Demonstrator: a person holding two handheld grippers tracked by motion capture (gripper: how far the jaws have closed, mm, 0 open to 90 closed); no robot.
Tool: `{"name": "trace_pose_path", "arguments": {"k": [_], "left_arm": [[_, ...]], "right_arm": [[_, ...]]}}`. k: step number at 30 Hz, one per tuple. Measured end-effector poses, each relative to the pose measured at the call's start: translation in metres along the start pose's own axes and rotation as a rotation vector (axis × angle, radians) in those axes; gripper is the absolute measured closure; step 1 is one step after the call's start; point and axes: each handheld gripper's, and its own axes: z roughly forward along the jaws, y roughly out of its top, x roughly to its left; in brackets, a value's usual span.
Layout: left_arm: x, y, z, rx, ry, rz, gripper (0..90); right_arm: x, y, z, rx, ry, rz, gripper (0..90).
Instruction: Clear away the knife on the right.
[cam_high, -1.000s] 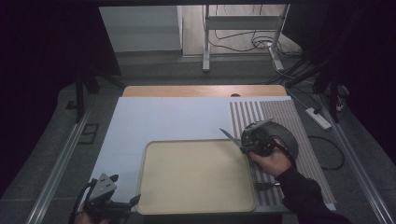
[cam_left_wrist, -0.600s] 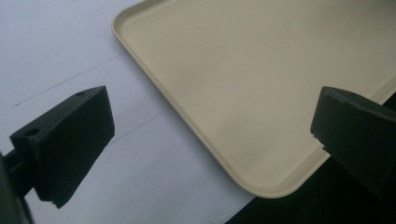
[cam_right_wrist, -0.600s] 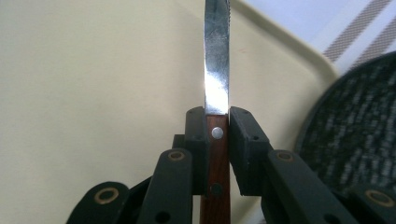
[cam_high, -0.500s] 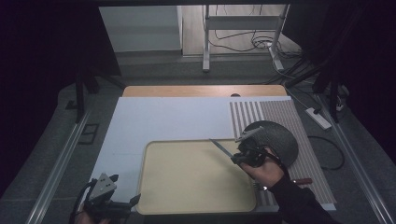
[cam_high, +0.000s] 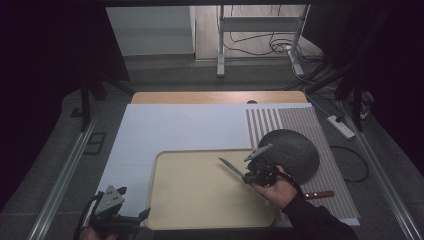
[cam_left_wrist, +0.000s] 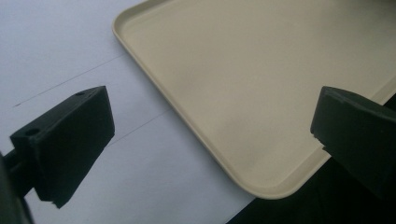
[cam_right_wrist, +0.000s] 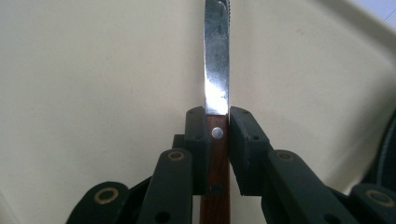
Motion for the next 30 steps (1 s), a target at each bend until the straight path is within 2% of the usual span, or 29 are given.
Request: {"name": "trace_pose_path", "arguments": {"k": [7,14,18,21,27,30], "left_arm": [[0.000,0.000,0.000,0.000,0.000,0.002,0.0],[0.000,0.000,0.000,0.000,0.000,0.002,0.0],[0.000,0.000,0.000,0.004,0.001,0.005,0.0],[-0.001,0.000,0.001,0.006,0.002,0.007,0.0],[-0.001,0.001,0.001,0.009,0.004,0.008,0.0],[-0.001,0.000,0.001,0.009,0.005,0.009,0.0]], "right_arm": [[0.002,-0.005,0.011,0.037,-0.021,-0.016,78.2],[0.004,-0.006,0.014,0.057,-0.013,-0.044,76.8],[0.000,-0.002,0.004,0.003,-0.015,-0.030,59.5],[-0.001,0.002,0.000,-0.026,0.011,-0.025,55.2],[0.012,0.011,0.007,-0.005,0.071,-0.120,87.4],[0.016,0.015,0.016,0.015,0.063,-0.156,90.0]]}}
